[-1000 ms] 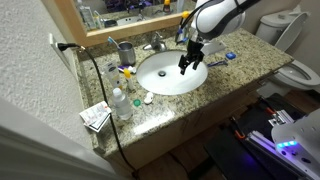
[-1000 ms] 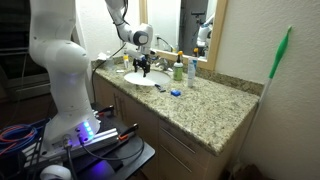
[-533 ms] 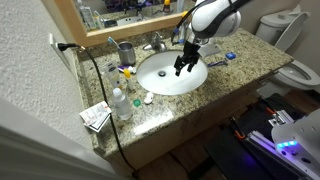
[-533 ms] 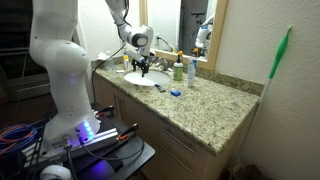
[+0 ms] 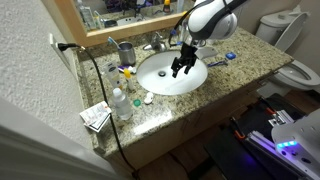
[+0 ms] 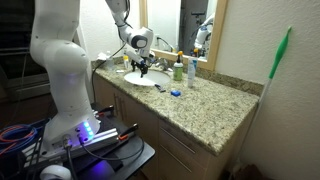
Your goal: Take the lid from the sink and put it on the counter
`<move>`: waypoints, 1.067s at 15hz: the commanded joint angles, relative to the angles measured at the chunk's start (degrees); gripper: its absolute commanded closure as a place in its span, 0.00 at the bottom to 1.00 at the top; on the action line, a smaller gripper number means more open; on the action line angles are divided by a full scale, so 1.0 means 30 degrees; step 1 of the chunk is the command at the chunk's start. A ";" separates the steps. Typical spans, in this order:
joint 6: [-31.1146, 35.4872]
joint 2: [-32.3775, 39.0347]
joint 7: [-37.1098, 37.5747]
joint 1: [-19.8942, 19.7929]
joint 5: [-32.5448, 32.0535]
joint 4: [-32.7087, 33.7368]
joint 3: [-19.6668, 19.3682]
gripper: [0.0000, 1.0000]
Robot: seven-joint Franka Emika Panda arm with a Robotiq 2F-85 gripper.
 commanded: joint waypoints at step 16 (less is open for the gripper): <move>0.1274 0.4225 0.4988 0.0647 -0.2439 0.2757 -0.0929 0.00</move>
